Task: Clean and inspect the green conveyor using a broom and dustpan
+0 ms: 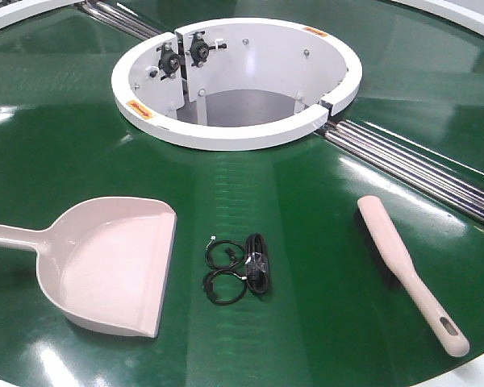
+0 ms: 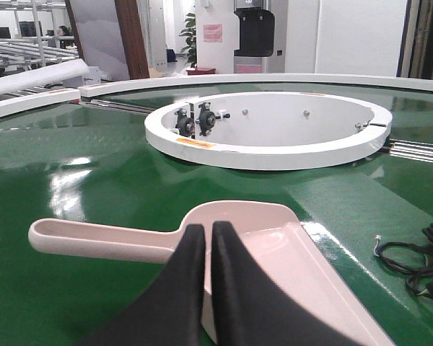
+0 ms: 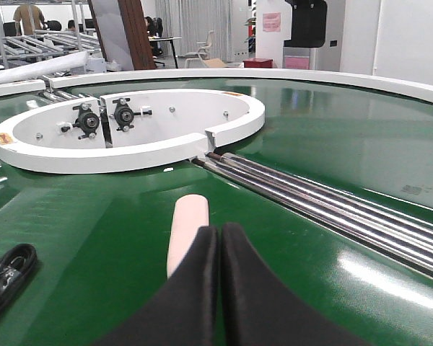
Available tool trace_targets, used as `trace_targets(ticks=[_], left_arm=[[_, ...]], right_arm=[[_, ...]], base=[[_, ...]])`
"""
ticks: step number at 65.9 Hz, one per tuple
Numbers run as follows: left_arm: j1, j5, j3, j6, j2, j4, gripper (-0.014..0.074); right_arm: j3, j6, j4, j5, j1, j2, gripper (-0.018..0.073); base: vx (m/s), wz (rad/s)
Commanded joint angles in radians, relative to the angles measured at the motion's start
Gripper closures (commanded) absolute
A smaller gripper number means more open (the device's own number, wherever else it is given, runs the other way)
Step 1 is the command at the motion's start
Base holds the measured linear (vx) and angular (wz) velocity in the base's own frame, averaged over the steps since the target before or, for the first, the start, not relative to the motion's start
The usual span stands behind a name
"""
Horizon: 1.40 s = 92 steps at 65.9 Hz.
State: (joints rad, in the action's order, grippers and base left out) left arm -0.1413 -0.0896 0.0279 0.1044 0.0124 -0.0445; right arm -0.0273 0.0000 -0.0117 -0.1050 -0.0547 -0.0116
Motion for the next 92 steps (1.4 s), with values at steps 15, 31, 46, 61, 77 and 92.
trace_targets(ticks=[15,31,46,61,77,92], left_arm=[[0.001,0.072,0.01,-0.003,0.014,-0.005,0.0603],[0.001,0.072,0.01,-0.003,0.014,-0.005,0.0603],[0.001,0.072,0.01,-0.003,0.014,-0.005,0.0603],[0.001,0.072,0.01,-0.003,0.014,-0.005,0.0603],[0.001,0.292,-0.001,-0.003,0.014,-0.008,0.0603],[0.001,0.205,-0.251,-0.004,-0.087,-0.014,0.0603]], right_arm=[[-0.004,0.0,0.0,0.079,0.003,-0.011,0.0568],[-0.004,0.0,0.0,0.079,0.003,-0.011,0.0568],[-0.004,0.0,0.0,0.079,0.003,-0.011,0.0568],[-0.004,0.0,0.0,0.079,0.003,-0.011,0.0568],[-0.004,0.0,0.0,0.079,0.003,-0.011,0.0568],[-0.004,0.0,0.0,0.079,0.003,-0.011,0.0568]], base=[[0.0,0.0],[0.0,0.0],[0.0,0.0],[0.0,0.0],[0.0,0.0],[0.0,0.0]])
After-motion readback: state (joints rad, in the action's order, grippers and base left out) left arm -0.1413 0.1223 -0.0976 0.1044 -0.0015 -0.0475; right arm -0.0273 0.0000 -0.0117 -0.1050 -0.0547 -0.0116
